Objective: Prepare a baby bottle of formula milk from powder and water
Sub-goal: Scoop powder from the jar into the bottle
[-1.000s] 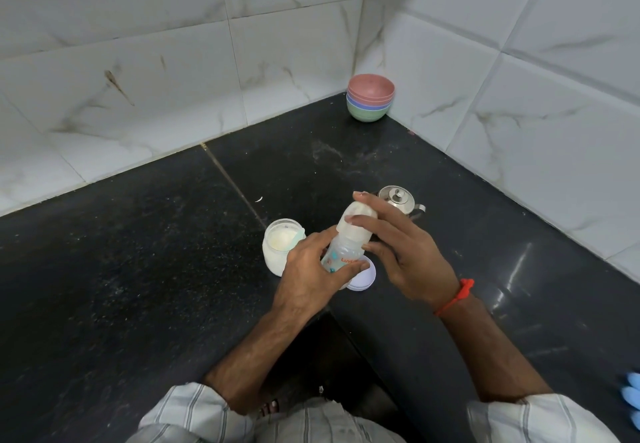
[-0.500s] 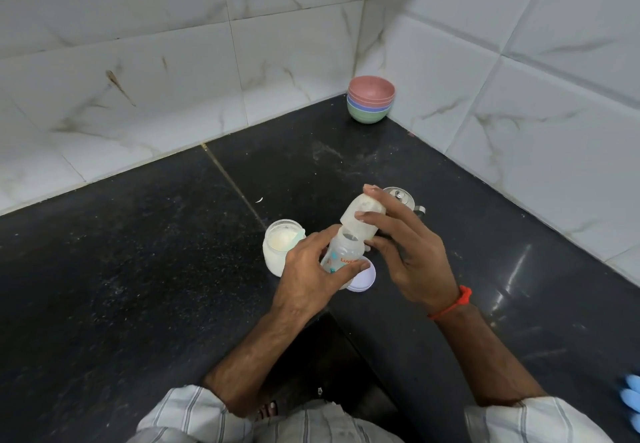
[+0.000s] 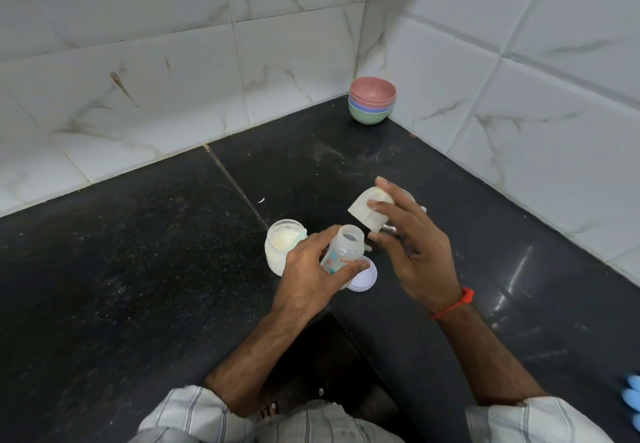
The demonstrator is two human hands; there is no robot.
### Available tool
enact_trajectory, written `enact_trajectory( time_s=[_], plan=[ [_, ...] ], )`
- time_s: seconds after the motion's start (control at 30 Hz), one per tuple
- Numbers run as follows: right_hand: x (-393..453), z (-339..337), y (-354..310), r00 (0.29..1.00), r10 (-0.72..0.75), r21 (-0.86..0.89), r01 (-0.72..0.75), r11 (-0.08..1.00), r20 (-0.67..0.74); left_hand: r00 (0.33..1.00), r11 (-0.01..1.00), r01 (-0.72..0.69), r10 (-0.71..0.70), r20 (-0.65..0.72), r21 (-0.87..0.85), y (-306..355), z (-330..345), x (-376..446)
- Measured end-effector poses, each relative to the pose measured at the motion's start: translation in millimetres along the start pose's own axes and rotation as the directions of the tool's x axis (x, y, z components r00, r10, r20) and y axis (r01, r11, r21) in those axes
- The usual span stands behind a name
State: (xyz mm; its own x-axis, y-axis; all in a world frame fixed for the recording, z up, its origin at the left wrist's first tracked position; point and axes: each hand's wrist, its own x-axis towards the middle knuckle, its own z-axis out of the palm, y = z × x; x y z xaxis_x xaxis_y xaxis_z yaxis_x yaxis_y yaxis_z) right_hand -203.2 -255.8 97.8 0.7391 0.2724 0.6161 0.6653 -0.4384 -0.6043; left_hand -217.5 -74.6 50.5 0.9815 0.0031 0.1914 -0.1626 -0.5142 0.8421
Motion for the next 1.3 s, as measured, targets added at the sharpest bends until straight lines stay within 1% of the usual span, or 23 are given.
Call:
enact_trajectory(
  time_s=[0.1, 0.13, 0.23, 0.27, 0.37, 0.4, 0.43, 0.47, 0.53, 0.57, 0.63, 0.73, 0.83, 0.9, 0.97, 1.03, 1.13, 1.23, 1.3],
  plan=[
    [0, 1, 4, 0.99, 0.011, -0.007, -0.01, 1.0, 0.141, 1.0, 1.0, 0.007, -0.007, 0.01, 0.005, -2, 0, 0],
    [0, 1, 4, 0.99, 0.01, -0.005, -0.009, 1.0, 0.142, 1.0, 1.0, 0.014, -0.014, 0.017, 0.012, -3, 1, -1],
    [-1, 1, 1, 1.0, -0.005, -0.004, 0.005, 1.0, 0.013, 1.0, 1.0, 0.008, -0.008, 0.027, 0.015, -3, 1, -1],
    [0, 0, 1, 1.0, -0.003, -0.002, 0.003, 1.0, 0.02, 1.0, 1.0, 0.004, -0.004, 0.025, 0.016, -4, 1, -1],
    [-1, 1, 10, 0.978, 0.072, 0.009, -0.075, 0.997, 0.194, 1.0, 0.999, 0.022, -0.022, 0.021, 0.026, -6, 1, -2],
    [-4, 2, 13, 0.971, 0.111, 0.045, -0.123, 0.991, 0.212, 0.999, 0.999, 0.023, -0.024, 0.023, 0.026, -6, 1, -3],
    [-5, 3, 15, 0.966, 0.153, 0.125, -0.182, 0.975, 0.21, 1.0, 1.0, 0.021, -0.021, 0.022, 0.024, -5, 1, -4],
    [-7, 4, 15, 0.956, 0.213, 0.241, -0.26, 0.935, 0.203, 1.0, 1.0, 0.015, -0.015, 0.019, 0.022, -5, 1, -4],
    [-10, 5, 16, 0.921, 0.334, 0.449, -0.389, 0.804, 0.2, 1.0, 1.0, 0.012, -0.012, 0.008, 0.026, -4, 0, -5],
    [-13, 6, 18, 0.906, 0.374, 0.499, -0.422, 0.757, 0.2, 1.0, 1.0, 0.017, -0.017, 0.001, 0.026, -4, -1, -6],
    [-20, 7, 27, 0.893, 0.401, 0.505, -0.446, 0.738, 0.202, 1.0, 1.0, 0.016, -0.015, -0.009, 0.023, -7, -2, -7],
    [-35, 8, 42, 0.876, 0.458, 0.411, -0.478, 0.776, 0.153, 1.0, 1.0, 0.017, -0.017, -0.014, 0.023, -13, -5, -11],
    [-46, 7, 49, 0.796, 0.601, 0.309, -0.59, 0.746, 0.068, 0.998, 0.999, 0.048, -0.048, -0.029, 0.0, -18, -8, -15],
    [-54, 6, 54, 0.762, 0.648, 0.179, -0.64, 0.748, 0.015, 0.998, 0.999, 0.052, -0.052, -0.038, -0.008, -21, -9, -17],
    [-60, 6, 59, 0.725, 0.689, 0.02, -0.689, 0.725, -0.023, 0.997, 0.998, 0.059, -0.06, -0.038, -0.01, -23, -9, -18],
    [-69, 8, 66, 0.692, 0.722, -0.101, -0.72, 0.687, -0.023, 0.997, 0.998, 0.065, -0.065, -0.038, -0.011, -24, -8, -19],
    [-84, 13, 77, 0.644, 0.765, -0.237, -0.746, 0.623, -0.016, 0.997, 0.998, 0.064, -0.064, -0.045, -0.02, -27, -7, -19],
    [-96, 17, 87, 0.603, 0.798, -0.402, -0.726, 0.558, 0.02, 0.996, 0.997, 0.066, -0.069, -0.054, -0.04, -29, -8, -22],
    [-102, 19, 90, 0.581, 0.813, -0.454, -0.717, 0.529, 0.029, 0.996, 0.996, 0.072, -0.074, -0.05, -0.042, -30, -9, -23]
  ],
)
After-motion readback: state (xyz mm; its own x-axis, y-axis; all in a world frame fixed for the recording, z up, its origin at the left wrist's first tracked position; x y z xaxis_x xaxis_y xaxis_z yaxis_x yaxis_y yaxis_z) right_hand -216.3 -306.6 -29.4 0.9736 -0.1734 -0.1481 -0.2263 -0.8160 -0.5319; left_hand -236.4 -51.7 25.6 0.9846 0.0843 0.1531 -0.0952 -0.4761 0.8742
